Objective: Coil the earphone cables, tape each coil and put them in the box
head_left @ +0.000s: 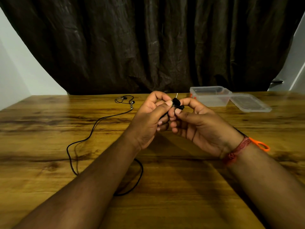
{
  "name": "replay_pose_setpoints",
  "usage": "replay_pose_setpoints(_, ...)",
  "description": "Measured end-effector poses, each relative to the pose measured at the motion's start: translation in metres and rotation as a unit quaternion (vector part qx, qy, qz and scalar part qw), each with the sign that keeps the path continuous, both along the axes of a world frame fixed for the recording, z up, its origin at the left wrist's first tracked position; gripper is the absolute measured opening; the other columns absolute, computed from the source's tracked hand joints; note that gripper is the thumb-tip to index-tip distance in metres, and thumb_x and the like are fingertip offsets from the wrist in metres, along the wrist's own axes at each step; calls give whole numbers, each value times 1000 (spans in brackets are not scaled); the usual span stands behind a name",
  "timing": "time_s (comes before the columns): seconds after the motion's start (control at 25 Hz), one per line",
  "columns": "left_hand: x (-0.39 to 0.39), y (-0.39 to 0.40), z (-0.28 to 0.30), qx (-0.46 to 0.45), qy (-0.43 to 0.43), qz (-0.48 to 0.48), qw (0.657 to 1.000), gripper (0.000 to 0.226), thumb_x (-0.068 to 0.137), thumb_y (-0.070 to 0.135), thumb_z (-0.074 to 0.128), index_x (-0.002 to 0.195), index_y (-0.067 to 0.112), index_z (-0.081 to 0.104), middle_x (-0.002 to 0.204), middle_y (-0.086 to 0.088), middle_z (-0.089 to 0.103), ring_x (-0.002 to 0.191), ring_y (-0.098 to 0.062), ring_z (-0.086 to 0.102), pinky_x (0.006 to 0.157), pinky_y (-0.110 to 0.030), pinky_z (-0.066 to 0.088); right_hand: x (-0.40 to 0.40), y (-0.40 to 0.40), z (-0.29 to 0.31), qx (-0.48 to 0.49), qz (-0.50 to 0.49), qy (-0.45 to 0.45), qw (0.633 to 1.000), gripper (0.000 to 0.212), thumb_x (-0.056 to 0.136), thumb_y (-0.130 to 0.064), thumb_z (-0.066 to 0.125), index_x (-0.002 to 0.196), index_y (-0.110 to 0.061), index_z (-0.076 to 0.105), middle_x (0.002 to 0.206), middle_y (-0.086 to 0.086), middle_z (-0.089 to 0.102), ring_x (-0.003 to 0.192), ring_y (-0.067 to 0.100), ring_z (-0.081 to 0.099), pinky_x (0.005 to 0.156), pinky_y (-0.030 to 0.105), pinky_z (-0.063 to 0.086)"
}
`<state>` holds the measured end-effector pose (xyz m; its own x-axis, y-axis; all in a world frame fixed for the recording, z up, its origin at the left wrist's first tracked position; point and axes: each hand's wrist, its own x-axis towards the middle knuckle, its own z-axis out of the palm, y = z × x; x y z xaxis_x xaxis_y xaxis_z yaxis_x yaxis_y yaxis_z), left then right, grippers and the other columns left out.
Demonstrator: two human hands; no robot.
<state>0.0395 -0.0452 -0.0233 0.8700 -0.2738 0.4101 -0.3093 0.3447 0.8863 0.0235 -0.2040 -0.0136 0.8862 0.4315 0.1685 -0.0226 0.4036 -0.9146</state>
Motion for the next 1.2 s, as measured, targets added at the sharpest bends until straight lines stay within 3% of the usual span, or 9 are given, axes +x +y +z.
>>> replay_pose_setpoints(0.24,2,2,-1,-39,16,-25,999,4,96,14,50,98,17,49,68,2,56,43,-1,32,36,-13,26,0,0,1,-4,-10,-17,1000,32,86,1,57,115,-10,52,79,10,60,60,15,57,53,26,50)
replay_pose_setpoints(0.44,1,2,-1,-34,27,-35,998,5,96,14,51,97,19,52,68,2,56,44,-1,33,38,-13,28,2,-1,3,-19,-65,-20,998,23,89,5,48,100,-12,59,67,5,58,53,14,51,49,25,43)
replay_pose_setpoints(0.68,-1,0,0,-16,29,-8,999,6,96,14,51,96,20,53,67,5,57,45,-2,34,38,-16,29,1,0,1,-80,-94,-90,988,21,90,8,50,100,-9,56,68,5,60,51,14,52,47,25,43)
replay_pose_setpoints(0.88,-4,-5,0,33,12,43,998,7,100,12,46,99,18,50,64,7,54,46,-3,35,39,-17,32,5,0,-1,-216,-138,-199,946,25,86,8,62,98,-13,54,73,12,57,55,14,55,50,26,46)
replay_pose_setpoints(1.2,-4,-4,-1,150,-26,80,985,10,102,9,44,102,15,50,65,5,56,54,-7,47,44,-27,46,8,0,-8,-271,-154,-249,917,29,84,11,61,97,-15,54,78,-1,67,59,6,56,52,20,45)
